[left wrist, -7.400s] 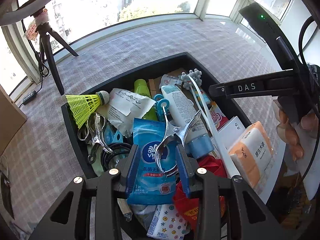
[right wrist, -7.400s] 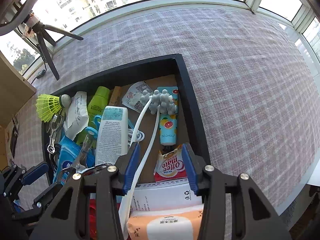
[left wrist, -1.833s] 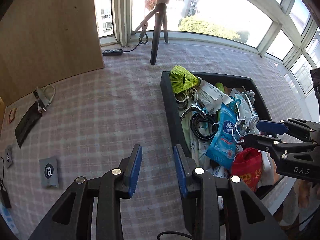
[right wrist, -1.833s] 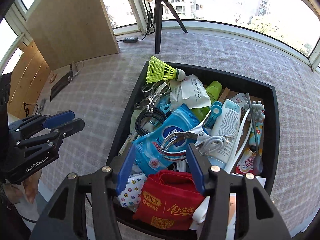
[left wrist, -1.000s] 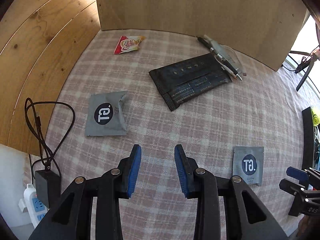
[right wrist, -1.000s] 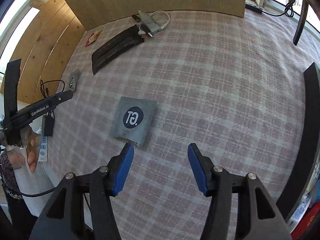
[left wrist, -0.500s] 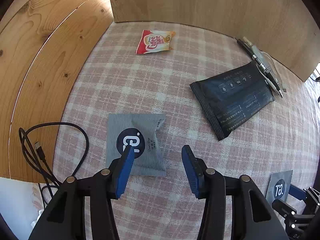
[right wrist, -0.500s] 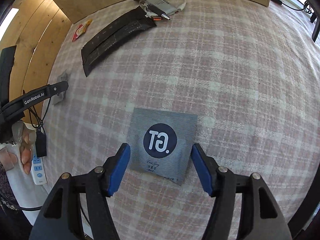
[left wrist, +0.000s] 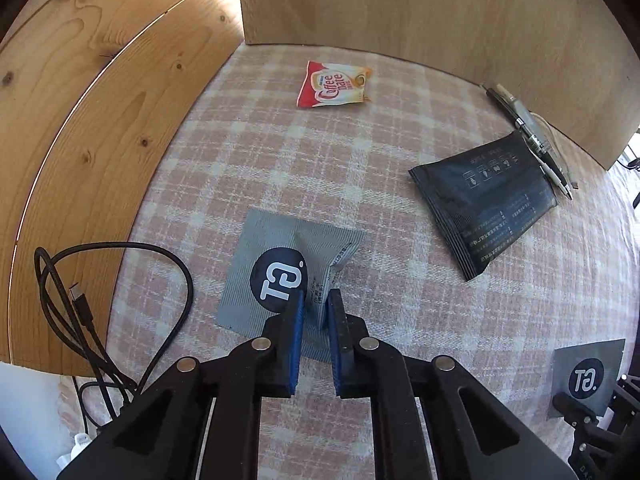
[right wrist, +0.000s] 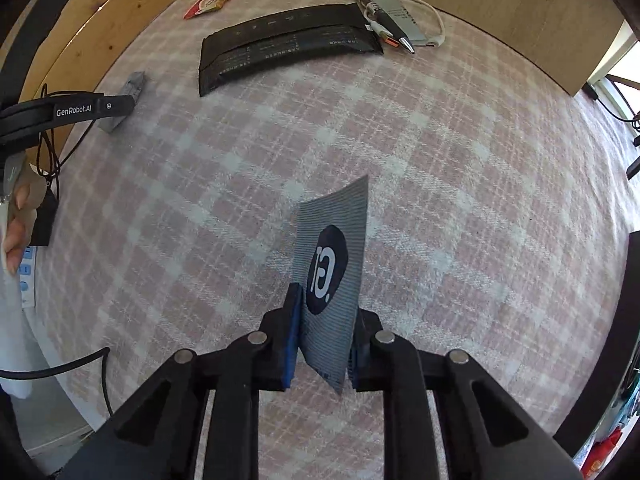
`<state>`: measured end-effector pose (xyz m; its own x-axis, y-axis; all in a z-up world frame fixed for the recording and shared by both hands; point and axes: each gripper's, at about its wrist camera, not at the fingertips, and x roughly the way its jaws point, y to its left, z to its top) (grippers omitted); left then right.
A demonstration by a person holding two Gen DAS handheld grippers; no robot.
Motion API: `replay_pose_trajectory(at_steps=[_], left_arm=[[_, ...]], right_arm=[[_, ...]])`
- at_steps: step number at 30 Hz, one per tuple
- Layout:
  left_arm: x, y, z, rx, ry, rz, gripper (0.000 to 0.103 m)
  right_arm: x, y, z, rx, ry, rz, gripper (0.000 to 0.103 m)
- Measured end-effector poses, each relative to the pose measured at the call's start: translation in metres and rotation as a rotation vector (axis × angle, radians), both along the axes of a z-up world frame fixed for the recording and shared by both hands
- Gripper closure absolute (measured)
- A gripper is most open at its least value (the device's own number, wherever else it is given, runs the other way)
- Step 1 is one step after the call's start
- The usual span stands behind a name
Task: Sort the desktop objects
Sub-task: 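Grasp a grey TG pouch with the right gripper while the left grasps the other, then carry both grey pouches into the black tray and open both grippers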
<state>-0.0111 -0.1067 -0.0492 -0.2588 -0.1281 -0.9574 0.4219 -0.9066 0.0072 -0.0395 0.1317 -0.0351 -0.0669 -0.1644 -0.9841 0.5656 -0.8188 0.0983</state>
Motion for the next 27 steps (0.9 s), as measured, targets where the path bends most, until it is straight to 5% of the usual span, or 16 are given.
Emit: replay_pose_trajectory(at_steps=[12,27], left_arm=[[0.01,0.02,0.026,0.046,0.05,-0.025,0.097],[-0.023,0.18,0.089,0.049,0.133,-0.231,0.097]], right_arm=[[-0.014,0.048,0.022,-0.081,-0.002,-0.061,0.09],[-0.03,0.154,0.058,-0.162,0.057,-0.185,0.094]])
